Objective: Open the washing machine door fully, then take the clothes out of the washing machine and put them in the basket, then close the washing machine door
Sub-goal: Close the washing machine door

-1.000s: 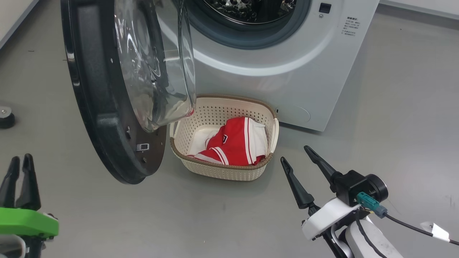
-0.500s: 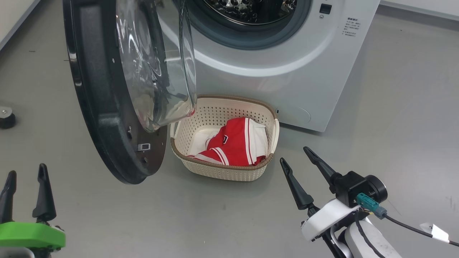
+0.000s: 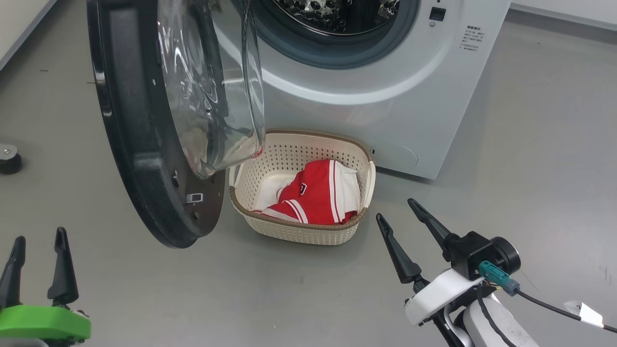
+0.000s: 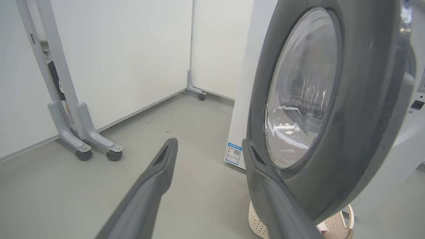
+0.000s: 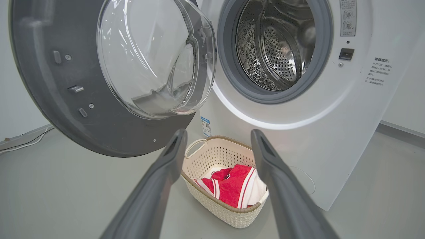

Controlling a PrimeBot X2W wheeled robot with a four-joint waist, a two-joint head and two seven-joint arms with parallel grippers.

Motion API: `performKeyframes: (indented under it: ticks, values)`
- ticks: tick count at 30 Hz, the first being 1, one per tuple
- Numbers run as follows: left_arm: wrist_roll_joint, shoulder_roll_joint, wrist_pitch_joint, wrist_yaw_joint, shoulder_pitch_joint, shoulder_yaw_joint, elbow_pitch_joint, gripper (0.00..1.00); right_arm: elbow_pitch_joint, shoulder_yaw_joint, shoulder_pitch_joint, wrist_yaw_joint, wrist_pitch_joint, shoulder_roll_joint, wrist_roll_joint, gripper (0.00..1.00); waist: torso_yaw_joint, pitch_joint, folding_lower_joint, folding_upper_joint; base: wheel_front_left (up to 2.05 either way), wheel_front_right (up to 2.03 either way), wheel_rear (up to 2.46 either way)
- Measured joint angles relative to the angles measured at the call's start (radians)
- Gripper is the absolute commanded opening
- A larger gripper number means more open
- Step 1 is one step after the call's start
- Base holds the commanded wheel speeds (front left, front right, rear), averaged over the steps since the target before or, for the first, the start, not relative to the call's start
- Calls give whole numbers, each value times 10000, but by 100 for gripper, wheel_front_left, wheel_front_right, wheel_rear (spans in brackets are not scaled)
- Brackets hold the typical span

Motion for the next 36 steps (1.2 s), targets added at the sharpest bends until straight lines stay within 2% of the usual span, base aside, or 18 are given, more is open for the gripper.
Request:
performKeyframes:
  ticks: [12,36]
  values:
    - [276,211,-184,0,-30,-230,198,100,0,10,88,2,0,12,0,100,16,-142,0,0,0,0,0]
    - [353,257,-280,-2,-50,-368,408,100,-4,52,198,12,0,27,13,100,51,-241,0,0,0,0,0]
